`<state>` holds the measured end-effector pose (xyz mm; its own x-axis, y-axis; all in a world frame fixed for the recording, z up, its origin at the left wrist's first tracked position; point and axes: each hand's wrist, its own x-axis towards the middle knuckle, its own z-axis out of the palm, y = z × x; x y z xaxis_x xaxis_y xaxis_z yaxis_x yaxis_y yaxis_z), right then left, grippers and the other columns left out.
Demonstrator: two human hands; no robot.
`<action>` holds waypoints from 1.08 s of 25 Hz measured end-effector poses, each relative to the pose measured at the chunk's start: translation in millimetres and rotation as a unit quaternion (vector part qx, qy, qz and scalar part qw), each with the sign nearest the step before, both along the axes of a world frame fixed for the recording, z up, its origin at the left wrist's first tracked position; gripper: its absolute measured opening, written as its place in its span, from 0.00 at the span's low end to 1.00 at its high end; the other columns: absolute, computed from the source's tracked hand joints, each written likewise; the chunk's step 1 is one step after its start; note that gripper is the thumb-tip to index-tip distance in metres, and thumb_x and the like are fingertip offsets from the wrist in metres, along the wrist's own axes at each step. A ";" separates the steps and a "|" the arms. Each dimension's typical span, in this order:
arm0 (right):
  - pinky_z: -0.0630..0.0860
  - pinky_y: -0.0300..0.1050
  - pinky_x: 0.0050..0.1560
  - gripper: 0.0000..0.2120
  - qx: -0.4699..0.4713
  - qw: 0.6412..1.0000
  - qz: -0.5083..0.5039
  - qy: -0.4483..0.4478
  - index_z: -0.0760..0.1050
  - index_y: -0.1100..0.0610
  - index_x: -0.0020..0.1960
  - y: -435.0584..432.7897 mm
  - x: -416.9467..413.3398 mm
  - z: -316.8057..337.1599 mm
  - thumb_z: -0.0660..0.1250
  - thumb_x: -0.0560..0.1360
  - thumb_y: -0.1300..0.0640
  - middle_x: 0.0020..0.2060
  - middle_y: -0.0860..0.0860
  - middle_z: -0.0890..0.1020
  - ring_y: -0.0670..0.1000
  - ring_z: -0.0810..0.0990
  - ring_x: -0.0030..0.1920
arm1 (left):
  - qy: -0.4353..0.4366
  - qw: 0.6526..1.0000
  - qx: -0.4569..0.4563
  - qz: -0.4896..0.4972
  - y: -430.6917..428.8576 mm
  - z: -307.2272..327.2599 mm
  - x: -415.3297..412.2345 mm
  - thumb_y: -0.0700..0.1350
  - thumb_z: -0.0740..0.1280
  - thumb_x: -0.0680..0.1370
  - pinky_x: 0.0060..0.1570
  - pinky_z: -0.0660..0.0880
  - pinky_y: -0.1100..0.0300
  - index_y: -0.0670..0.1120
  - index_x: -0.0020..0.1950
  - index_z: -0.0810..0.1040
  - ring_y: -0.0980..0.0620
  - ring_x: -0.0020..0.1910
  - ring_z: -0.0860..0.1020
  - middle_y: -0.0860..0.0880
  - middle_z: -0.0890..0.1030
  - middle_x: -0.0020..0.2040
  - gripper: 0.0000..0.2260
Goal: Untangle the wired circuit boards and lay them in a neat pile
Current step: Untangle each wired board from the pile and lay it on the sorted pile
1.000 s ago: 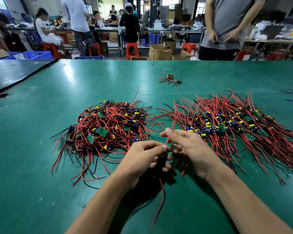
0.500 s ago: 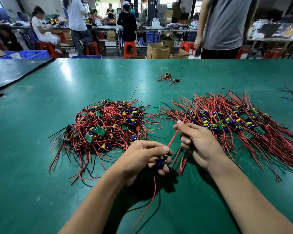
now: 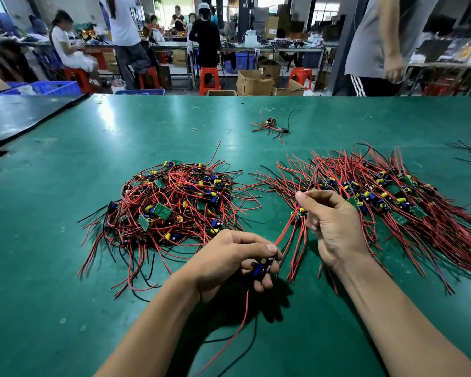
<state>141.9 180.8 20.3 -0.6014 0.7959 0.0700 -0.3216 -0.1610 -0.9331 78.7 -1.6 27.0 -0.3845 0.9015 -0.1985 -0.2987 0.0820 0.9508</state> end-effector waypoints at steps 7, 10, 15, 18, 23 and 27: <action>0.58 0.34 0.21 0.11 -0.166 0.980 0.104 -0.013 0.71 0.54 0.34 9.0 2.2 3.8 0.71 0.71 0.57 0.28 0.48 0.65 0.42 0.62 0.20 | -0.003 1.000 -0.005 -0.023 -1.9 -4.1 -3.0 0.41 0.69 0.76 0.28 0.75 0.62 0.42 0.43 0.84 0.49 0.28 0.80 0.42 0.81 0.35 0.05; 0.59 0.31 0.17 0.12 -0.297 0.933 0.205 -0.008 0.67 0.55 0.35 13.0 5.4 6.4 0.69 0.71 0.54 0.29 0.46 0.63 0.41 0.62 0.18 | -0.008 1.000 -0.008 -0.026 -2.0 -4.8 -4.1 0.41 0.70 0.76 0.28 0.76 0.61 0.41 0.44 0.84 0.48 0.28 0.80 0.42 0.81 0.35 0.05; 0.61 0.30 0.17 0.17 -0.243 0.948 0.195 -0.059 0.74 0.58 0.45 13.5 9.3 9.2 0.69 0.71 0.44 0.34 0.48 0.71 0.41 0.66 0.21 | -0.035 0.998 -0.026 0.050 1.9 -3.4 -3.3 0.44 0.68 0.78 0.30 0.79 0.60 0.35 0.52 0.81 0.48 0.30 0.81 0.40 0.83 0.40 0.12; 0.63 0.34 0.20 0.29 -0.101 0.980 0.135 -0.103 0.78 0.57 0.57 5.7 6.4 7.4 0.68 0.68 0.35 0.38 0.49 0.78 0.42 0.70 0.25 | -0.093 0.989 -0.027 0.115 6.2 -0.5 -4.5 0.51 0.63 0.81 0.33 0.81 0.56 0.33 0.58 0.77 0.43 0.35 0.82 0.36 0.83 0.44 0.20; 0.68 0.37 0.25 0.21 0.091 0.981 0.119 -0.121 0.79 0.51 0.51 -11.7 5.0 0.0 0.71 0.67 0.36 0.40 0.49 0.77 0.45 0.73 0.28 | -0.119 0.977 -0.008 0.179 11.0 -1.4 -9.8 0.60 0.56 0.81 0.57 0.77 0.47 0.40 0.61 0.76 0.41 0.49 0.83 0.38 0.84 0.53 0.25; 0.73 0.32 0.41 0.19 0.347 0.912 0.143 -0.165 0.79 0.49 0.54 -25.9 6.2 -11.8 0.79 0.67 0.46 0.43 0.46 0.80 0.42 0.77 0.38 | -0.134 0.973 0.039 0.183 12.7 -2.3 -11.3 0.64 0.51 0.80 0.62 0.73 0.52 0.48 0.70 0.72 0.46 0.54 0.79 0.41 0.80 0.62 0.27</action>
<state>148.1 154.9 8.5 -0.8570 0.4359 0.2748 -0.0425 0.4718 -0.8807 67.5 11.1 24.7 -0.6272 0.7298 -0.2721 -0.5320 -0.1462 0.8340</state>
